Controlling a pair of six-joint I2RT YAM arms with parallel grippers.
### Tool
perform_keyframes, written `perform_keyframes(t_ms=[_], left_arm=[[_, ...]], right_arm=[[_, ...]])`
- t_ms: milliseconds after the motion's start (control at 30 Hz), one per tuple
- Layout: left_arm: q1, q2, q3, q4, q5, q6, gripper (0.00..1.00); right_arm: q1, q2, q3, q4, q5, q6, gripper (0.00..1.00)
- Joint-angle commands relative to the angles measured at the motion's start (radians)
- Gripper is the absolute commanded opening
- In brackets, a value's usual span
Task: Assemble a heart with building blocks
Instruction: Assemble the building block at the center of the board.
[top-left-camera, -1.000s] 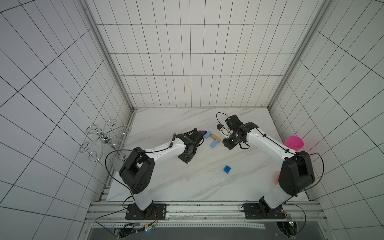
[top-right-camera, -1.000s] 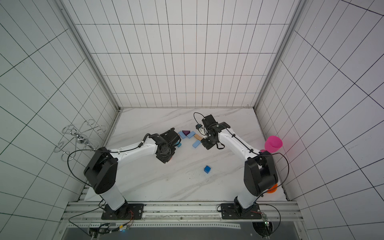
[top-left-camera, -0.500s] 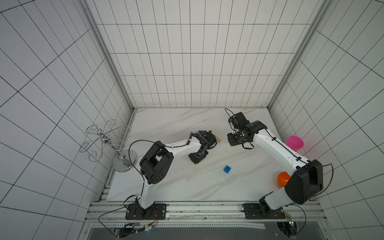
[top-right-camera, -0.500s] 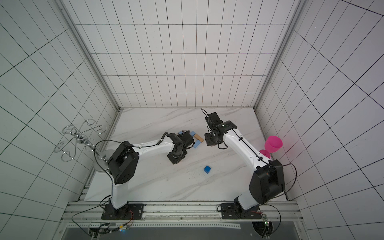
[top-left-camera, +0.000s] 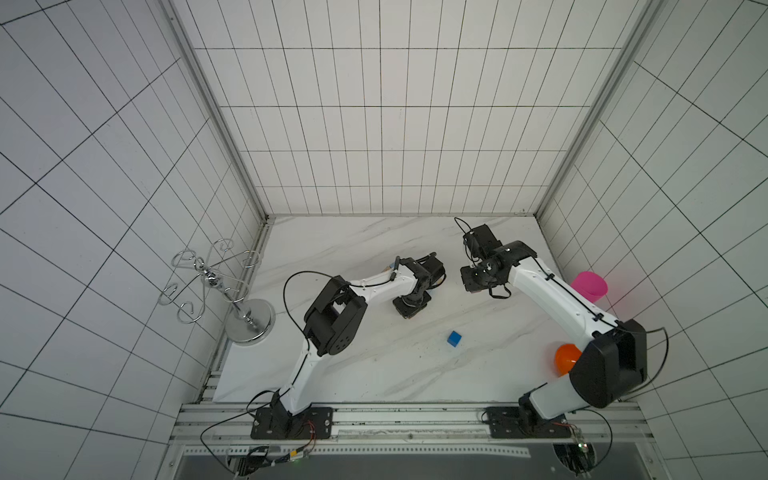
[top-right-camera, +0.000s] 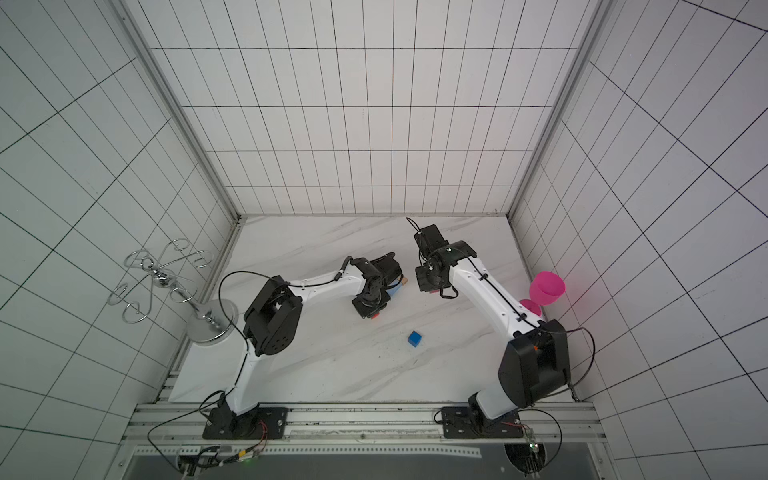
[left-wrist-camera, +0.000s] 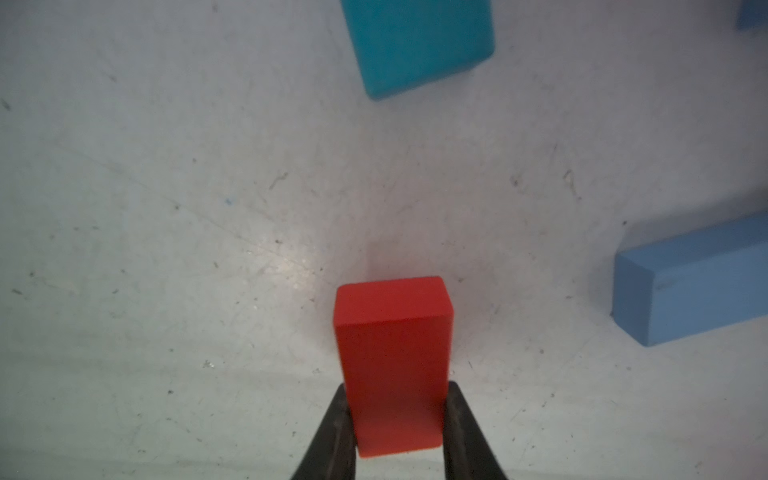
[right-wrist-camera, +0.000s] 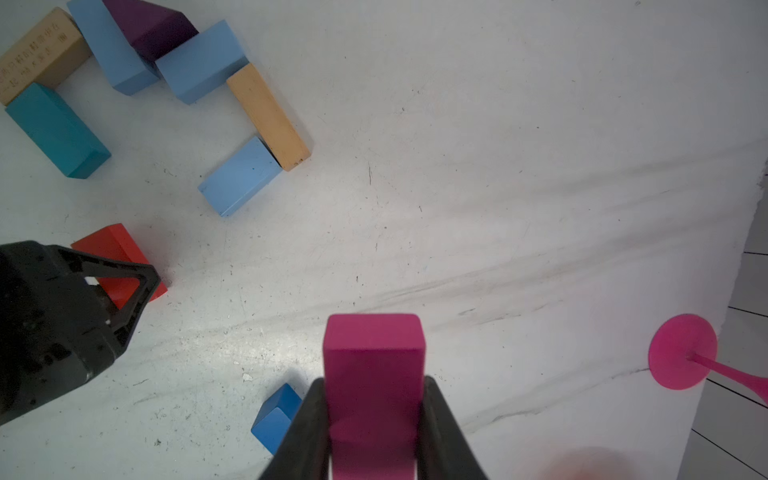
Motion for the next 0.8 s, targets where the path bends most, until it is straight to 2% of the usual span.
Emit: perform_keyframes(t_ms=[0,367,767], left_arm=[[0.010,0.035,0.039,-0.027,-0.005,0.008,0.09],[0.057,0.080,0.109,-0.053,-0.003,0.010,0.08],[0.088,0.092,0.115,-0.052,0.030,0.017,0.08]], right_arm=[[-0.014,0.012,0.021,-0.028,0.022,-0.014,0.00],[-0.022,0.052,0.046,-0.022,0.000,-0.029,0.00],[-0.022,0.089,0.063,-0.021,-0.034,-0.021,0.00]])
